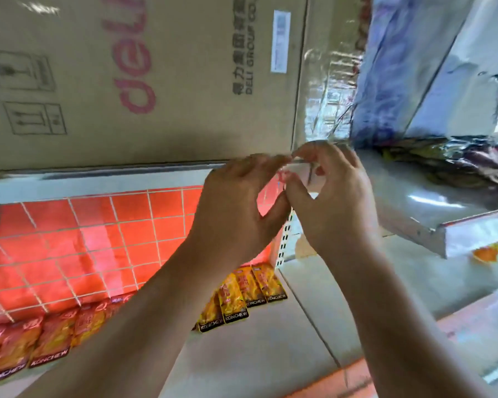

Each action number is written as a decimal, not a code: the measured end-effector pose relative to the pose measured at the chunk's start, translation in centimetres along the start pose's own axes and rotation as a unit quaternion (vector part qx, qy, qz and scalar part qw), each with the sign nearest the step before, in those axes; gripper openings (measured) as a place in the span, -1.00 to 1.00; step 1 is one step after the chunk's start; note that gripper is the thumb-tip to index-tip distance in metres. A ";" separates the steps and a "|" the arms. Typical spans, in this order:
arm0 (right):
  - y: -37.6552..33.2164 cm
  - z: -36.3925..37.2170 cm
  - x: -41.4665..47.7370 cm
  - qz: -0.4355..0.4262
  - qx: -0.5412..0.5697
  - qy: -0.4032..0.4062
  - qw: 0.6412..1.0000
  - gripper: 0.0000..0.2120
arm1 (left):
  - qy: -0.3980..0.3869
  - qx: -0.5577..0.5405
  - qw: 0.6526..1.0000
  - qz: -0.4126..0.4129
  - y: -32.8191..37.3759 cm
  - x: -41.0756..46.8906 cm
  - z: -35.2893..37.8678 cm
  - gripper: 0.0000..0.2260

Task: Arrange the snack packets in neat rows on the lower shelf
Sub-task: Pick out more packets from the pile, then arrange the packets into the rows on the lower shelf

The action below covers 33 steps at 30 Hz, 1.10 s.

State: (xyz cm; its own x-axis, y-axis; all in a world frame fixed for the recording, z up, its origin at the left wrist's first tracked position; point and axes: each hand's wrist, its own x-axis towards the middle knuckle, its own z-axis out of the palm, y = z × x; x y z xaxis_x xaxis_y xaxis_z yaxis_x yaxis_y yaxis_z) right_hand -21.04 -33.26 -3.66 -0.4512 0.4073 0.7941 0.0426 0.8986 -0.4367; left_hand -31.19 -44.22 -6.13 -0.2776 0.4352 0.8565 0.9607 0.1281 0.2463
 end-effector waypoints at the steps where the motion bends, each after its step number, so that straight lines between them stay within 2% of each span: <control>1: -0.1 -1.3 0.4 0.000 -0.004 0.002 1.000 -0.75 | -0.001 -0.012 1.000 0.007 0.8 0.9 0.3 -0.64; 5: 1.0 -5.5 1.7 0.016 -0.037 -0.031 0.999 -0.78 | -0.049 -0.082 0.995 0.019 3.6 3.3 1.6 -0.64; 9: 3.8 -9.7 2.8 0.054 -0.060 -0.088 0.993 -0.79 | -0.125 -0.106 0.986 -0.009 6.0 4.8 3.6 -0.58; 12: 6.3 -12.2 3.4 0.073 -0.092 -0.115 0.986 -0.82 | -0.185 -0.126 0.974 -0.041 6.9 5.6 5.2 -0.61; 17: 12.2 -17.1 5.3 0.089 -0.116 -0.113 0.983 -0.88 | -0.244 -0.134 0.959 -0.050 9.6 8.4 9.5 -0.62; 21: 18.7 -20.4 8.8 0.101 -0.143 -0.152 0.973 -0.85 | -0.281 -0.095 0.953 -0.062 11.9 11.7 13.6 -0.67; 26: 25.1 -22.4 14.5 0.036 -0.179 -0.245 0.952 -0.87 | -0.297 -0.034 0.948 -0.104 13.8 16.3 19.0 -0.72; 28: 27.1 -22.1 16.7 0.000 -0.192 -0.280 0.940 -0.79 | -0.314 -0.011 0.941 -0.126 14.2 17.7 20.9 -0.74; 33: 29.3 -19.6 20.5 -0.070 -0.256 -0.413 0.871 -0.57 | -0.395 0.110 0.900 -0.150 15.5 21.0 22.8 -0.84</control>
State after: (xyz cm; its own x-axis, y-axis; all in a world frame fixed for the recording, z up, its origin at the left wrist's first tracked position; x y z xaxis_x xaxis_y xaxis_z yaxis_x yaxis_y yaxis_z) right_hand -11.57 4.60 8.14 -0.9625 0.2208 0.1577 0.2318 0.9713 0.0544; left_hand -22.19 -12.81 5.29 -0.5229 0.8379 0.1563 0.8427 0.4806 0.2424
